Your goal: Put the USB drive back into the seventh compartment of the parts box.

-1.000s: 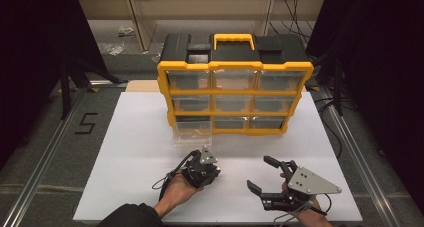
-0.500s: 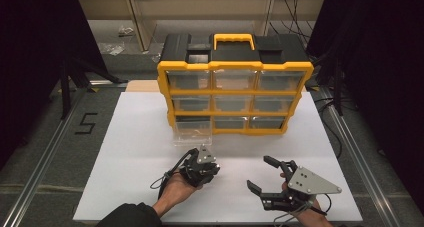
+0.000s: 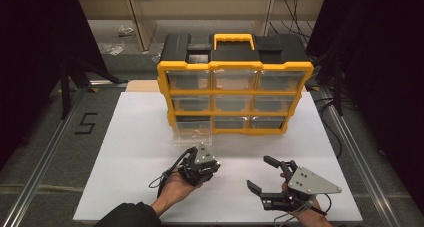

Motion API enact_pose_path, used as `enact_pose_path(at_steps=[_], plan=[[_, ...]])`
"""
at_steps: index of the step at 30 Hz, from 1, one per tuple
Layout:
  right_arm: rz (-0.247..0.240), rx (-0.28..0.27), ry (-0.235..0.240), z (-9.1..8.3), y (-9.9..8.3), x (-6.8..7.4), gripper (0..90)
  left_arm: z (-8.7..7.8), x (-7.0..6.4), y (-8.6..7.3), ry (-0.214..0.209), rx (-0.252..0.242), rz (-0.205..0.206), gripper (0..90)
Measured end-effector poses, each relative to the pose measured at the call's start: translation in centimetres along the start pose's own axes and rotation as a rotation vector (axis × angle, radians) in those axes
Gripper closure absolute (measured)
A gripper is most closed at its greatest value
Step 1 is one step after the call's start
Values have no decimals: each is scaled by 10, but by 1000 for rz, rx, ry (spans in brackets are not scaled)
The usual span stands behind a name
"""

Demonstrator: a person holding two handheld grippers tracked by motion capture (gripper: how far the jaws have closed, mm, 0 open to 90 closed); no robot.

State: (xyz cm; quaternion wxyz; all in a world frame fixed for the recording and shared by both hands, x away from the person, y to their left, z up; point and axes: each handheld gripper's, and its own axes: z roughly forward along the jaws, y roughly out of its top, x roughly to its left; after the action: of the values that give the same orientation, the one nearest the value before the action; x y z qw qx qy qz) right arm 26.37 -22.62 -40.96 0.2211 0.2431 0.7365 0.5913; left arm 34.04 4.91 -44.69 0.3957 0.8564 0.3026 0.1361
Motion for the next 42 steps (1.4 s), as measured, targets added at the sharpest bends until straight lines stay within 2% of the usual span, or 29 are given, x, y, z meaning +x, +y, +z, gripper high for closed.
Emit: enact_pose_path(at_steps=[3,6,34,42], plan=[[0,0,0,0,0,0,177,-2,1,0,4,-20,-9,786],[0,0,0,0,0,0,177,-2,2,0,6,-41,0,786],[0,1,1,0,0,0,177,-13,3,4,26,-129,17,786],[0,1,1,0,0,0,177,-18,5,6,41,-175,13,786]])
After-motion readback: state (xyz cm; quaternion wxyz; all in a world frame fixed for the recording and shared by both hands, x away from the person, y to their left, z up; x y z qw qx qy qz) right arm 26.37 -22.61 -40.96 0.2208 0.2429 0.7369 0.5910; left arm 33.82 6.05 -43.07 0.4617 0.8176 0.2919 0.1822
